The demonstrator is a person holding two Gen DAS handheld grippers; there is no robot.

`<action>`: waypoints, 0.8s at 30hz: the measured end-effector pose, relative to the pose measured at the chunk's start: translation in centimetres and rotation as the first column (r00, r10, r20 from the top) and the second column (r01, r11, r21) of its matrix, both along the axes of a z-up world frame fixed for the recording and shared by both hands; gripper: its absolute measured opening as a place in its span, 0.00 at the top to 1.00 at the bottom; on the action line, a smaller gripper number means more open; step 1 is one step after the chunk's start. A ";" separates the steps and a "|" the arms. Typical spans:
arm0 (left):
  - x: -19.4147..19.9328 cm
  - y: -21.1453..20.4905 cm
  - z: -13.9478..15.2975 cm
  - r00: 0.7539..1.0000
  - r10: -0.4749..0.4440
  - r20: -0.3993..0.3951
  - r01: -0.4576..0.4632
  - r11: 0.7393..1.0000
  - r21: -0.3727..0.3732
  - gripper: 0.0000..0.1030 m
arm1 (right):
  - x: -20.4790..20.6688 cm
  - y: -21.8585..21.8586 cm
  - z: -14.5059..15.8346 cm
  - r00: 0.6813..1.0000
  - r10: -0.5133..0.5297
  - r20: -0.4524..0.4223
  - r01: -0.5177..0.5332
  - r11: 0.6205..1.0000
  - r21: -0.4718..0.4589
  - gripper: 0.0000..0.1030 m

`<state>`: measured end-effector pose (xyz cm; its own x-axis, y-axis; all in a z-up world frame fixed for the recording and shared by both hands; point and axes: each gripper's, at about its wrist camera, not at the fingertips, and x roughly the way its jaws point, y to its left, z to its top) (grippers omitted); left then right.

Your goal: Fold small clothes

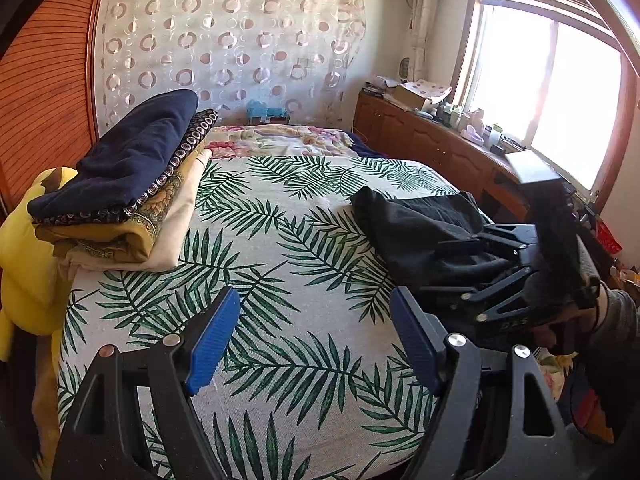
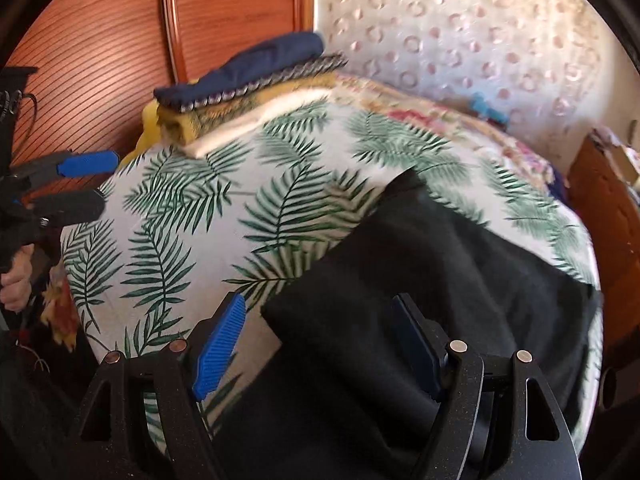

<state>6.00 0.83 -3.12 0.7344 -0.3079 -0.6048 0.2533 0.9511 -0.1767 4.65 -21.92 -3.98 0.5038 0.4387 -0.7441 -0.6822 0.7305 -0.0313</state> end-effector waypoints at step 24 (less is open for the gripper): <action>0.1 -2.0 -1.5 0.999 -0.047 -0.029 0.047 0.999 0.003 0.24 | 8.6 -13.6 6.3 0.942 -0.301 0.151 0.291 0.953 0.081 0.96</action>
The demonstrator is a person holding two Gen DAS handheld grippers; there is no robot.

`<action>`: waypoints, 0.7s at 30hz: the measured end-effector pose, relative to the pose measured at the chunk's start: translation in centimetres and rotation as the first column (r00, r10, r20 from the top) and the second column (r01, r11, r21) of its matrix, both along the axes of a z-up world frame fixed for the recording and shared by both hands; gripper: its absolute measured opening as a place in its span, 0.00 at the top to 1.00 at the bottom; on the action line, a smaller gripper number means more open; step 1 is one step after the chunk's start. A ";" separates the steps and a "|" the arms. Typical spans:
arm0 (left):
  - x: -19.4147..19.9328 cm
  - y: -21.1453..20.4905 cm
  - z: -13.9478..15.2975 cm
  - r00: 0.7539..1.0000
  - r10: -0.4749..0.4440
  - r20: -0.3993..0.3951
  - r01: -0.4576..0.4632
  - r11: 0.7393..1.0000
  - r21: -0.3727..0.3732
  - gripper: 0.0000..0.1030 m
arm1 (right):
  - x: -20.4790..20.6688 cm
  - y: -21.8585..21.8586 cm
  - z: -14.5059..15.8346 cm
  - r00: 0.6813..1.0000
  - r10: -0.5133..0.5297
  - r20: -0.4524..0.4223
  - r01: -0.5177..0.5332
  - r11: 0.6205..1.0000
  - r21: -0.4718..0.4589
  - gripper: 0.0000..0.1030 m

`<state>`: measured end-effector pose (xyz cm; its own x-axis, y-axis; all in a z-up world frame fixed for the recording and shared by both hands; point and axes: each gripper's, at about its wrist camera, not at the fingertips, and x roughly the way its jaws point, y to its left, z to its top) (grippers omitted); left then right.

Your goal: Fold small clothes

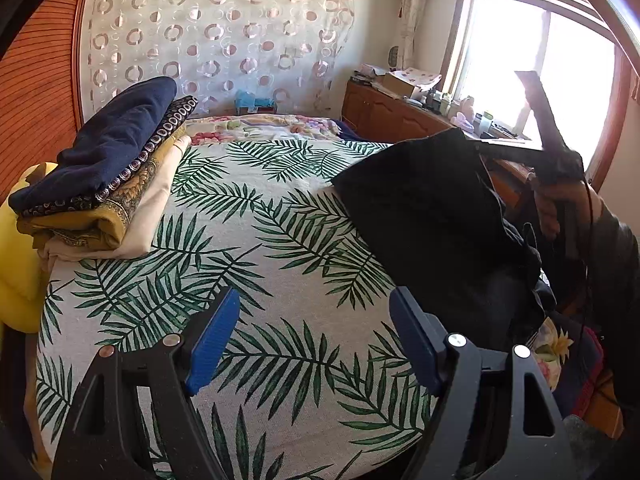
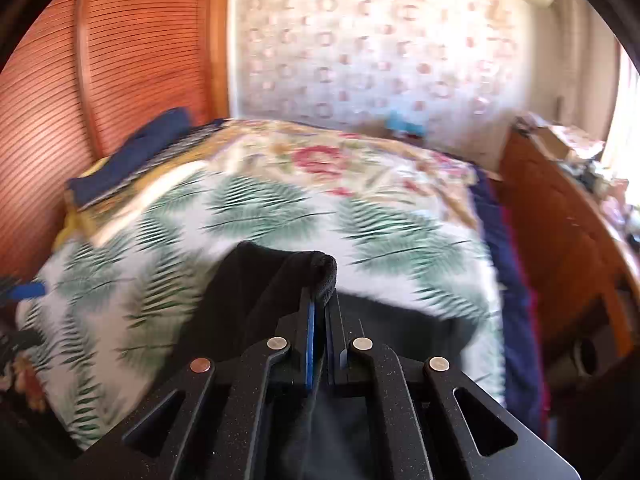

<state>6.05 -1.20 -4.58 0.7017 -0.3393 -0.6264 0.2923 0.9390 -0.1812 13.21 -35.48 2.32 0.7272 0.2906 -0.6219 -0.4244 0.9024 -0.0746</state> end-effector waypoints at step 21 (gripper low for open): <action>-0.4 -1.9 -0.3 0.999 -0.036 -0.009 0.036 0.999 0.014 0.24 | 5.3 -0.3 -0.9 0.966 -0.257 -0.041 0.252 0.963 -0.096 0.79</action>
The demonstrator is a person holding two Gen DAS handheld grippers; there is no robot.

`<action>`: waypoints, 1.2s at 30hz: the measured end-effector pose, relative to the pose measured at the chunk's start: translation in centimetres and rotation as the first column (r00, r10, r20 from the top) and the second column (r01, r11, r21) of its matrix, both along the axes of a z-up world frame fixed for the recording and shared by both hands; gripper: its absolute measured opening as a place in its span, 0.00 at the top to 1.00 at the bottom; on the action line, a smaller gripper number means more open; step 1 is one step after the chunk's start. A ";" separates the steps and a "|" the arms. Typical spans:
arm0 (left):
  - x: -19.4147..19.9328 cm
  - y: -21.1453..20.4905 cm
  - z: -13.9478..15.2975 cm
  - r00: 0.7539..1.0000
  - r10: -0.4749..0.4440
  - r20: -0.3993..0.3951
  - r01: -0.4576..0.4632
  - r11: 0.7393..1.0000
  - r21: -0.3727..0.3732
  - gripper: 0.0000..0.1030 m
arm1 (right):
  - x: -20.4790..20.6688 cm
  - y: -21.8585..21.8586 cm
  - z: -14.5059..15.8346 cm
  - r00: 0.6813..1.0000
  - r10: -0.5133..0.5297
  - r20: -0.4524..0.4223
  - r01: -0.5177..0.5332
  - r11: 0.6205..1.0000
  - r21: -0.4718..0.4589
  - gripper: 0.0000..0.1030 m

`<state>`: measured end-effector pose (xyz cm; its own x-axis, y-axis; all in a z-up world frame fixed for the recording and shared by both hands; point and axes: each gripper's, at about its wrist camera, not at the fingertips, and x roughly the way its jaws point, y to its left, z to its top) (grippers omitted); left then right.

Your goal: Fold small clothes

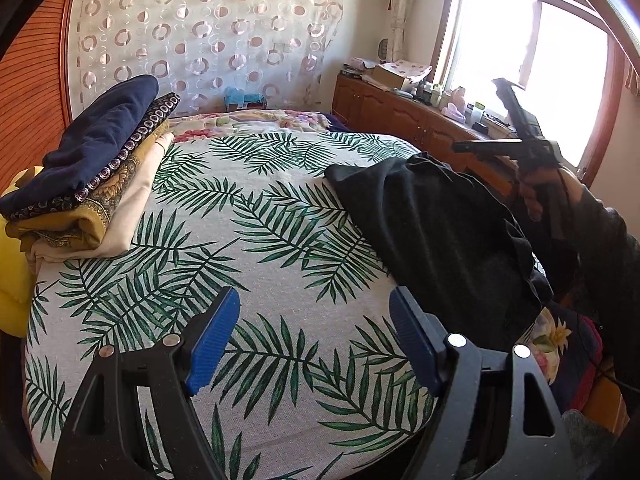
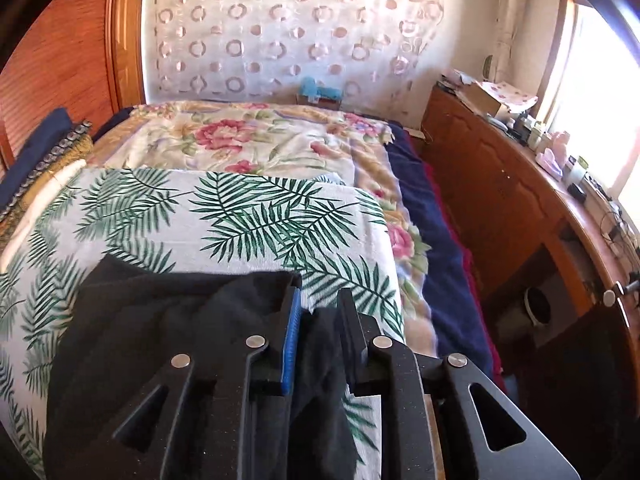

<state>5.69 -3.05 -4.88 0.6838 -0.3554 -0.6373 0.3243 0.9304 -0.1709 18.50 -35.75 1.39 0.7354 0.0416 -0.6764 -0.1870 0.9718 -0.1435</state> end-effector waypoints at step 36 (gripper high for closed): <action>-0.5 -6.8 -1.1 0.991 -0.126 -0.038 0.127 0.991 0.040 0.24 | -22.4 -3.8 -1.7 0.973 0.230 0.001 -0.229 0.968 0.101 0.95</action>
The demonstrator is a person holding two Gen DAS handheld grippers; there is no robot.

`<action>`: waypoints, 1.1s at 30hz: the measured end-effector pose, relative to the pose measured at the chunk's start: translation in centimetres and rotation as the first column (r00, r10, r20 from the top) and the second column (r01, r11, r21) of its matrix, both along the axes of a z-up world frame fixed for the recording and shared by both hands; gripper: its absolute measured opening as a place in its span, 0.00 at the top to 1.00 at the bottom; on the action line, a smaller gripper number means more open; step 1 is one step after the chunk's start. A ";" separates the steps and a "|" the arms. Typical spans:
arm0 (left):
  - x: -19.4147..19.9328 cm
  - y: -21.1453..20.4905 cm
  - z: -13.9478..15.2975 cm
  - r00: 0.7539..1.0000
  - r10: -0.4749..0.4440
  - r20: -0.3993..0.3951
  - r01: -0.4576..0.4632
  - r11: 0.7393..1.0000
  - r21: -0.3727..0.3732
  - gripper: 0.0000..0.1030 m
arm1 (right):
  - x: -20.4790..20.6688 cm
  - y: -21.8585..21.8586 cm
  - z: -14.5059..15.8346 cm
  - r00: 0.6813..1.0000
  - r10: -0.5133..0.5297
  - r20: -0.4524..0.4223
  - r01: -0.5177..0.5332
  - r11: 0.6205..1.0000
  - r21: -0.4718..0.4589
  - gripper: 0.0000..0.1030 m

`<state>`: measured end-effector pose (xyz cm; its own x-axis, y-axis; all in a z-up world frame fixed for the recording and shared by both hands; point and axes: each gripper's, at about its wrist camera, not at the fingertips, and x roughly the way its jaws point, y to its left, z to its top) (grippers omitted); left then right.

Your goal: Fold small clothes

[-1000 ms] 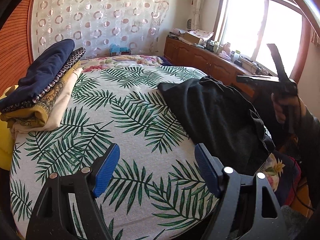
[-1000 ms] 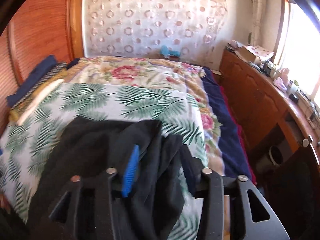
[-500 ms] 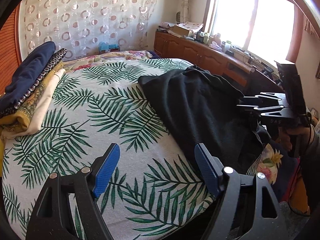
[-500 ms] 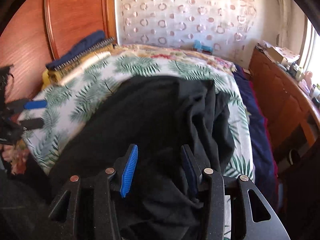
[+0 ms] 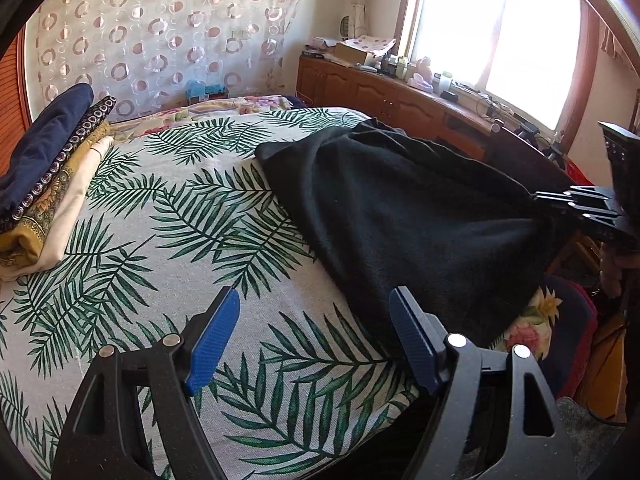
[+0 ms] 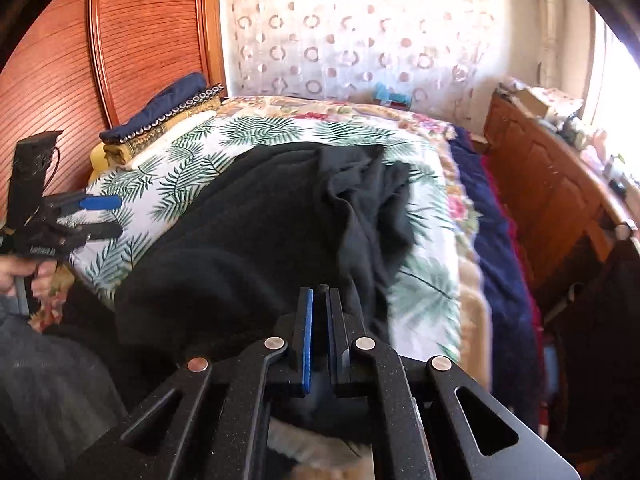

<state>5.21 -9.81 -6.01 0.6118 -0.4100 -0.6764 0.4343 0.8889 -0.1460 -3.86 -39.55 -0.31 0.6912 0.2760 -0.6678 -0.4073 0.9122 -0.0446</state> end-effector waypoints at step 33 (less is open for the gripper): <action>8.7 -2.3 1.6 0.998 0.023 0.062 -0.026 0.999 0.039 0.24 | 14.2 0.9 -0.4 0.999 -0.035 0.011 0.034 0.999 0.036 0.58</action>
<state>13.94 -12.10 -4.39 0.6625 -0.3678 -0.6525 0.4194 0.9039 -0.0837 10.37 -38.67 -0.75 0.7081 0.2757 -0.6500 -0.3752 0.9268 -0.0156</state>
